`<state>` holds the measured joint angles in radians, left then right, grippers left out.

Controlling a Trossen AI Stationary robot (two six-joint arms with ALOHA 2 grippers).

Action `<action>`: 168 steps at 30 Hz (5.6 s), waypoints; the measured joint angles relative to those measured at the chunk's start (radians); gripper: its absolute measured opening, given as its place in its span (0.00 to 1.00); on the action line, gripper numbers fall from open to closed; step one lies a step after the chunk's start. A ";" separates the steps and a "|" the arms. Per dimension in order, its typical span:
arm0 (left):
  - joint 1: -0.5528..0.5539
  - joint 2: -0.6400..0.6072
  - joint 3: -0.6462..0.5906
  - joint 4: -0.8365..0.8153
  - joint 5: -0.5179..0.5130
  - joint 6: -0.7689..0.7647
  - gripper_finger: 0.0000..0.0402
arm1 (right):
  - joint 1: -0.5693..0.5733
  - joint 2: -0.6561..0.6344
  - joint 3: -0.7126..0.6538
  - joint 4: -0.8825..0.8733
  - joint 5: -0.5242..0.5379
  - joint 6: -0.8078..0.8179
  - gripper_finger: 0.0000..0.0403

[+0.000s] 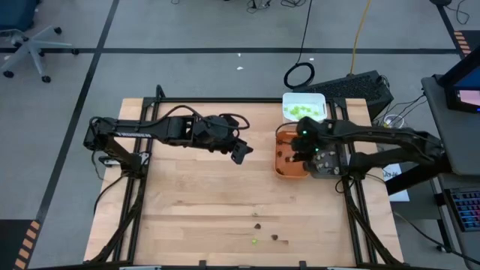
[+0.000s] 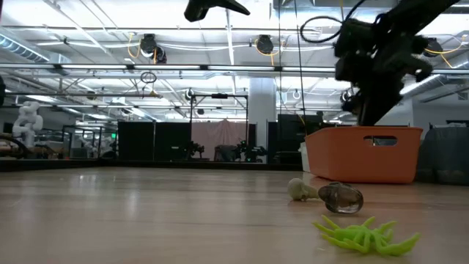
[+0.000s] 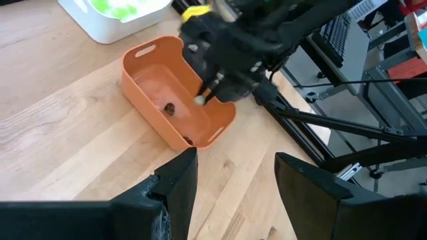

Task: Sort Halloween decoration
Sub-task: Put the white skull toy into the black bin

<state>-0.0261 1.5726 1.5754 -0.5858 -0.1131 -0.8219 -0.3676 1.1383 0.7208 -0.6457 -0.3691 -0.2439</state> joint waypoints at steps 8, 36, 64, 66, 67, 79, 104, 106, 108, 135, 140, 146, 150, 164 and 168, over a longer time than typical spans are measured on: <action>0.006 0.000 0.000 0.000 -0.001 0.027 0.51 | 0.003 -0.274 0.002 -0.236 0.075 0.331 0.01; -0.088 0.005 -0.001 0.000 0.015 0.102 0.51 | 0.003 -0.418 0.066 -0.674 0.318 0.882 0.14; -0.353 0.268 0.000 0.064 -0.111 0.147 0.51 | 0.095 -0.392 0.522 -0.453 0.318 0.845 0.40; -0.338 0.308 0.000 0.093 -0.041 0.197 0.51 | 0.105 -0.390 0.522 -0.447 0.317 0.816 0.40; -0.332 0.329 0.000 0.109 0.015 0.220 0.51 | 0.113 -0.390 0.522 -0.449 0.315 0.805 0.40; -0.314 0.524 -0.001 0.195 0.168 0.261 0.51 | 0.172 -0.395 0.522 -0.464 0.312 0.686 0.40; -0.289 0.622 0.001 0.202 0.125 0.540 0.51 | 0.180 -0.402 0.521 -0.519 0.312 0.564 0.40; -0.289 0.635 -0.001 0.194 0.136 0.551 0.51 | 0.180 -0.402 0.521 -0.519 0.312 0.567 0.40; -0.291 0.640 0.000 0.203 0.137 0.551 0.51 | 0.180 -0.403 0.521 -0.519 0.312 0.573 0.40; -0.278 0.542 -0.007 0.171 0.100 0.591 0.09 | 0.179 -0.396 0.521 -0.391 0.287 0.721 0.40; -0.238 0.397 -0.004 0.226 0.093 0.476 0.08 | 0.180 -0.396 0.521 -0.259 0.136 0.639 0.40; -0.186 0.228 -0.002 0.449 0.088 0.387 0.09 | 0.191 -0.356 0.521 -0.116 -0.044 0.485 0.40; -0.153 0.159 -0.002 0.585 0.083 0.333 0.10 | 0.245 -0.304 0.521 0.025 -0.130 0.427 0.40; -0.092 0.122 -0.003 0.836 0.097 -0.090 0.11 | 0.416 -0.076 0.679 0.121 0.157 0.077 0.42; -0.092 0.122 -0.003 0.837 0.097 -0.090 0.11 | 0.423 -0.059 0.696 0.119 0.212 0.063 0.44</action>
<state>-0.1181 1.6943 1.5726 0.2511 -0.0158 -0.9123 0.0555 1.0797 1.4173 -0.5265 -0.1572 -0.1812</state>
